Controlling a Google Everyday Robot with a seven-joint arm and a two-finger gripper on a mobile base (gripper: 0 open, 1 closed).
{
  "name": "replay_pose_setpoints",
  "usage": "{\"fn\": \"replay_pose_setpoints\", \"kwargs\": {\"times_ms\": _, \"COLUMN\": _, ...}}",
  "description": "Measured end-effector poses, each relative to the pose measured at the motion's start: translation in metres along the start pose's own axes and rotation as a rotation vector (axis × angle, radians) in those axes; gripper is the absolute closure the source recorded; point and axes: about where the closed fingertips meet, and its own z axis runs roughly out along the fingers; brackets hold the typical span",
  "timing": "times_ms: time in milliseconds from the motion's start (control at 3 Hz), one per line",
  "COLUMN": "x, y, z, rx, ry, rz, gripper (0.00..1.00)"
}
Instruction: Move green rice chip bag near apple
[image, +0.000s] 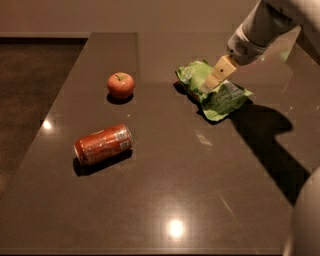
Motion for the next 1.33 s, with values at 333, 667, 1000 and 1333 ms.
{"fn": "replay_pose_setpoints", "kwargs": {"times_ms": 333, "x": -0.007, "y": 0.005, "z": 0.017, "rx": -0.033, "ry": 0.019, "rz": 0.018, "gripper": 0.00}}
{"fn": "replay_pose_setpoints", "kwargs": {"times_ms": 667, "x": -0.013, "y": 0.015, "z": 0.031, "rx": -0.069, "ry": 0.041, "rz": 0.039, "gripper": 0.26}}
{"fn": "replay_pose_setpoints", "kwargs": {"times_ms": 1000, "x": -0.019, "y": 0.021, "z": 0.034, "rx": -0.080, "ry": 0.046, "rz": 0.032, "gripper": 0.49}}
{"fn": "replay_pose_setpoints", "kwargs": {"times_ms": 1333, "x": -0.045, "y": 0.036, "z": 0.025, "rx": -0.087, "ry": 0.034, "rz": -0.057, "gripper": 0.80}}
